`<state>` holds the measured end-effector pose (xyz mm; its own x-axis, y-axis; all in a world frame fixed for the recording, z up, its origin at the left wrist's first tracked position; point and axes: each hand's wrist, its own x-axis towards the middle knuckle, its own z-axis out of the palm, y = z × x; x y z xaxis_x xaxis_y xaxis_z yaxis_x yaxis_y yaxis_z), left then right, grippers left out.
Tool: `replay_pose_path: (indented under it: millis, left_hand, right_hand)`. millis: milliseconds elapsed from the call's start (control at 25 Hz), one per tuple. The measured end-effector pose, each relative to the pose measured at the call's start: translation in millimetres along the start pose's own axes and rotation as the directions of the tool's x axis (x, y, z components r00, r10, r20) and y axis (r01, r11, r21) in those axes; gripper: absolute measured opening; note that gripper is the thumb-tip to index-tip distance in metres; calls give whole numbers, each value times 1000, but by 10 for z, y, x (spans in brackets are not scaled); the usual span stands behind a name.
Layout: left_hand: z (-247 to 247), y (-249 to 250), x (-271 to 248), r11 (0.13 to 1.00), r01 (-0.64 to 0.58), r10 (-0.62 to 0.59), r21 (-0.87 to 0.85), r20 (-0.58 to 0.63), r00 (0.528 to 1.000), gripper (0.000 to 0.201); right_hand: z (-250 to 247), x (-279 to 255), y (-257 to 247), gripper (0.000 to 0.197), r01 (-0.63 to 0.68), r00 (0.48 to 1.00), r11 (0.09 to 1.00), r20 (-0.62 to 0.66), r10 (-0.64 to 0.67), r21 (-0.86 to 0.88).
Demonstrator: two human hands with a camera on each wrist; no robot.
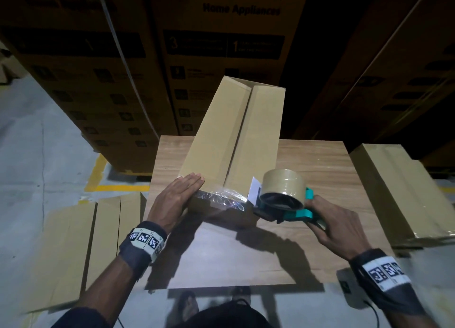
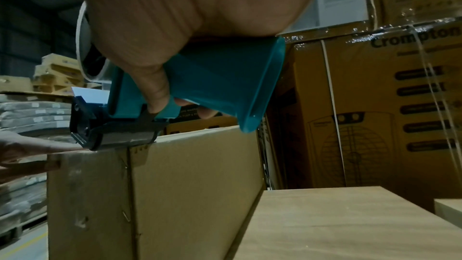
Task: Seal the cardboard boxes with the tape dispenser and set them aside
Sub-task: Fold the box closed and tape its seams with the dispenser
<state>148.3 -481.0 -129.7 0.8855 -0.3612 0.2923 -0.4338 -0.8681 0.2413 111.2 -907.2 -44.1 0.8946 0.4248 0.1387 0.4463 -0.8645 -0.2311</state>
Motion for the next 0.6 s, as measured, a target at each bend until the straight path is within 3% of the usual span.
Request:
replay_pose_path:
  millis: [200, 440, 600]
  left_hand:
    - [123, 124, 8, 999, 13, -11, 33, -66, 998, 47]
    - [366, 638, 199, 987, -106, 110, 119, -30, 993, 48]
    - [387, 820, 178, 979, -24, 35, 203, -54, 998, 55]
  right_hand:
    - [62, -33, 36, 58, -7, 1000, 1000, -20, 8, 27]
    - [80, -16, 86, 60, -15, 1000, 1000, -19, 15, 3]
    - [107, -37, 72, 63, -21, 999, 999, -32, 22, 32]
